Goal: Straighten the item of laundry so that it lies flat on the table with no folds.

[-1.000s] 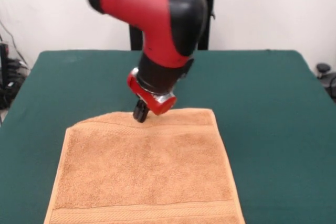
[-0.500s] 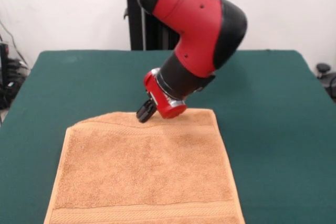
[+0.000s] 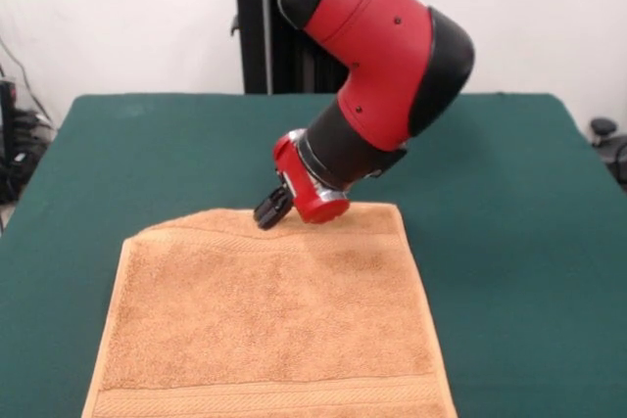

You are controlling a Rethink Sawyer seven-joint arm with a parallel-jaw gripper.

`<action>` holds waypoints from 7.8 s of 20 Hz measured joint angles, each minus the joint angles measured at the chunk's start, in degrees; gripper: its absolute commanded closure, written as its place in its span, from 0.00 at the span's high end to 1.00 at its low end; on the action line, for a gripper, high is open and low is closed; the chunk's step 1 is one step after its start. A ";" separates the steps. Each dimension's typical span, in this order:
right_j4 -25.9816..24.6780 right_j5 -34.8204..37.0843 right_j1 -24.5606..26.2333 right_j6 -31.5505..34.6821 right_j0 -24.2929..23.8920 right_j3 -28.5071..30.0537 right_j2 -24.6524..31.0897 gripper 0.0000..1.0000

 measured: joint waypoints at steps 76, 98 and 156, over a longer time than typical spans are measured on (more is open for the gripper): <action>-29.47 24.63 -18.54 -21.39 -40.63 -12.75 33.91 0.00; -12.02 26.31 -18.47 -21.38 -39.21 -9.65 36.26 0.00; -45.92 -43.26 -4.52 -22.04 -60.77 -17.31 73.70 0.00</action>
